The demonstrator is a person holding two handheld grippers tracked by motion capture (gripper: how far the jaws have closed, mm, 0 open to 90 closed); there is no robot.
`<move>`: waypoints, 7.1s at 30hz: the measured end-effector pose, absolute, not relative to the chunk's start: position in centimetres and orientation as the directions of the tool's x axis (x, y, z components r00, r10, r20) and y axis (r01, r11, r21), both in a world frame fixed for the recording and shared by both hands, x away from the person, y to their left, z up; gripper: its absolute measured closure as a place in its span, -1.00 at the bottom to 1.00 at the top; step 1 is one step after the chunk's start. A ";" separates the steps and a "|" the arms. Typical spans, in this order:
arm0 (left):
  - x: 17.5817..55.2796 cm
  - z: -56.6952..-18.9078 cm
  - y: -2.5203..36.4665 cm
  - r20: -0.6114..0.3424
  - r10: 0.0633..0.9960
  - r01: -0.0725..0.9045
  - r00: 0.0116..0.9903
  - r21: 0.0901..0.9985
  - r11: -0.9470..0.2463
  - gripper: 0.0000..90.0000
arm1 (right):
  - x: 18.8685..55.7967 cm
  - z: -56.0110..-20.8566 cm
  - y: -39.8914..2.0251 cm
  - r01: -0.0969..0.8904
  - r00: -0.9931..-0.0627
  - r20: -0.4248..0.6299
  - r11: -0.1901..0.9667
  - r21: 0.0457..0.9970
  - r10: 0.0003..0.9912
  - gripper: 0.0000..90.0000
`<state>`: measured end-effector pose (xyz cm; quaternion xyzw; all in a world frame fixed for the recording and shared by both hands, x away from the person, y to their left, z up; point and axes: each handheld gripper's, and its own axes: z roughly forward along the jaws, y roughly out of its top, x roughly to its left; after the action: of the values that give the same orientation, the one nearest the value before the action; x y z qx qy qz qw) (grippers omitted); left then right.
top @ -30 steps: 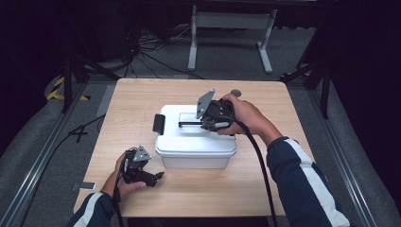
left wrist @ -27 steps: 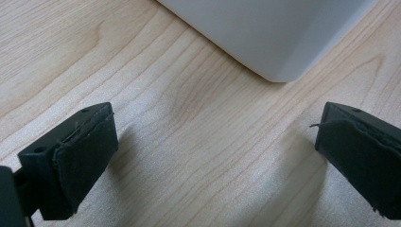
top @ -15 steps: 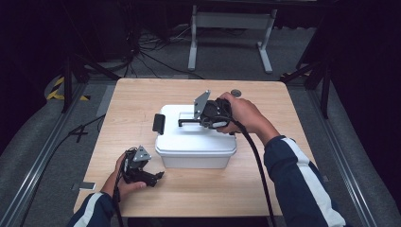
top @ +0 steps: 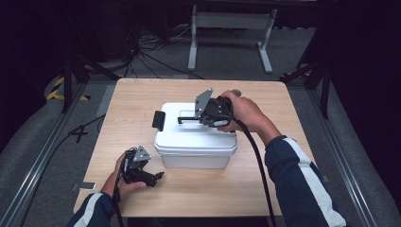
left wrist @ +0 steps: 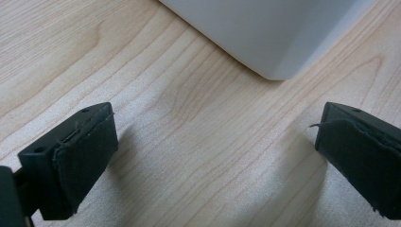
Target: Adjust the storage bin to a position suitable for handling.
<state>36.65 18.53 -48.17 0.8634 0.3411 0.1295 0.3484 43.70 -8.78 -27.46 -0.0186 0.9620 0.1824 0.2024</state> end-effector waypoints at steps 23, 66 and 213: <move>36.7 -48.1 18.6 -0.016 0.677 0.501 0.736 0.685 -0.528 -0.99 | 43.1 -25.3 -11.0 -0.122 -0.903 -0.425 0.911 0.394 0.063 0.87; 36.6 -48.1 18.5 -0.019 0.677 0.503 0.736 0.684 -0.528 -0.99 | 42.1 -23.2 -20.9 -0.024 -0.871 -0.440 0.878 0.478 0.217 0.87; 36.6 -48.2 18.5 -0.018 0.679 0.501 0.734 0.689 -0.523 -0.99 | 45.8 -38.7 -35.0 0.372 -0.813 -0.209 0.761 0.532 0.544 0.83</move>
<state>36.64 18.52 -48.18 0.8633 0.3419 0.1278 0.3486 45.83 -34.99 -38.65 0.2485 0.9211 0.2407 0.1785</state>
